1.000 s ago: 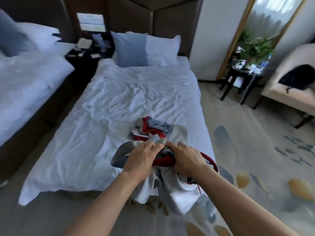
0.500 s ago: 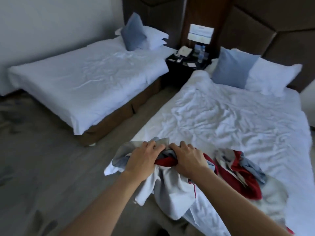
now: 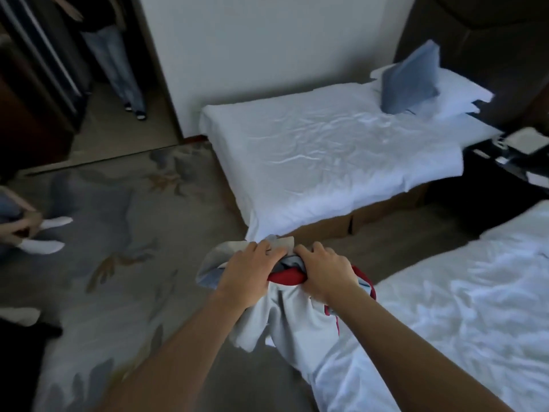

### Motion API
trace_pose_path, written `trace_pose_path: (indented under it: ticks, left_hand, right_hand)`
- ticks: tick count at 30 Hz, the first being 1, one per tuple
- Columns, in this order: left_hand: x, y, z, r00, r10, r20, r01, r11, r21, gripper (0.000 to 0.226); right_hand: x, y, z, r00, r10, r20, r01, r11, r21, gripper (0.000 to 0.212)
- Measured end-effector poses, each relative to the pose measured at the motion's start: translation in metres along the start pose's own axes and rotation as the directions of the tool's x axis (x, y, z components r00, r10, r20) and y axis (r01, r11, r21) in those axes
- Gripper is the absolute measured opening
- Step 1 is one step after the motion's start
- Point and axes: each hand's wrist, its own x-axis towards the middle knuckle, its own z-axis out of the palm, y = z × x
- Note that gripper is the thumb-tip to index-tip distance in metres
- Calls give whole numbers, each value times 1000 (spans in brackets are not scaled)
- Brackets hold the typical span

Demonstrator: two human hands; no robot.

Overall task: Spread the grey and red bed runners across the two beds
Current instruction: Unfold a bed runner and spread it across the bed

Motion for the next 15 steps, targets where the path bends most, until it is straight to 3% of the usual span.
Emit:
trace_pose_path:
  ticks: [5,15]
  left_hand:
    - [50,-109,4,990,-137,-37,137,991,2,61]
    - [152,-335,-17,965,-252,-75,250,968,-34,65]
  right_hand:
    - [130,-45,-3,992,-128,14,129,991,-48,42]
    - [378,-149,-12,970,-243,-11,243,970,-30,40]
